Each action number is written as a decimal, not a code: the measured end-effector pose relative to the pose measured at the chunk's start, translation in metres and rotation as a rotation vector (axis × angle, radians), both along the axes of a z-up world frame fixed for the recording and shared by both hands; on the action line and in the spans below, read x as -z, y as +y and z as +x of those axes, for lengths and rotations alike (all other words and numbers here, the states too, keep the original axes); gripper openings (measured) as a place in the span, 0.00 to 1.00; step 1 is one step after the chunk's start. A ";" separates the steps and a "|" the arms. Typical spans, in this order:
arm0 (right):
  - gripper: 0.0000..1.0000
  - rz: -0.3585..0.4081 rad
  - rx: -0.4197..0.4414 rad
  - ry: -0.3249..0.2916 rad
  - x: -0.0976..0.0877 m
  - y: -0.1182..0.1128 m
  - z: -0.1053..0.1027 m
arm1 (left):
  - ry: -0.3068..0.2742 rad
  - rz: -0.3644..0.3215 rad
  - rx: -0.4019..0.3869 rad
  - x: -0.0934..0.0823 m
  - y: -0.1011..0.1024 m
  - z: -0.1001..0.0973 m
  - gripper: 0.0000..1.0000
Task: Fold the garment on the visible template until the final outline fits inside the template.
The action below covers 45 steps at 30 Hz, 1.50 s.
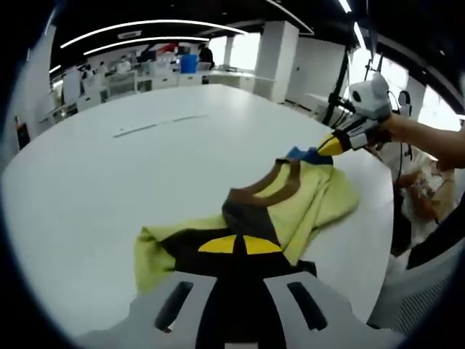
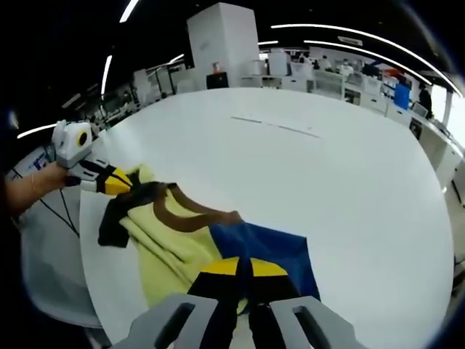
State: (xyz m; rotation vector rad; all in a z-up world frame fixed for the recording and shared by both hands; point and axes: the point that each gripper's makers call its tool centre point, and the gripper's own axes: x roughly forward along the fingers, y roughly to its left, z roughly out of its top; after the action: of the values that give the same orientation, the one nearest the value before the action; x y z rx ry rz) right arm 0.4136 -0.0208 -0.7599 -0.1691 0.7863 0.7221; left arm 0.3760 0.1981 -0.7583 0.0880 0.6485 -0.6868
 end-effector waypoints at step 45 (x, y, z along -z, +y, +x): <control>0.00 0.053 0.109 -0.310 -0.103 0.024 0.081 | -0.380 -0.075 -0.275 -0.140 0.035 0.123 0.00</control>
State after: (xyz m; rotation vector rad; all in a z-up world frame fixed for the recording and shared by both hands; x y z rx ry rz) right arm 0.4950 0.0035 -0.6566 -0.1840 0.4761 0.5952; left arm 0.4995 0.2331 -0.6182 0.0558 0.2615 -0.4117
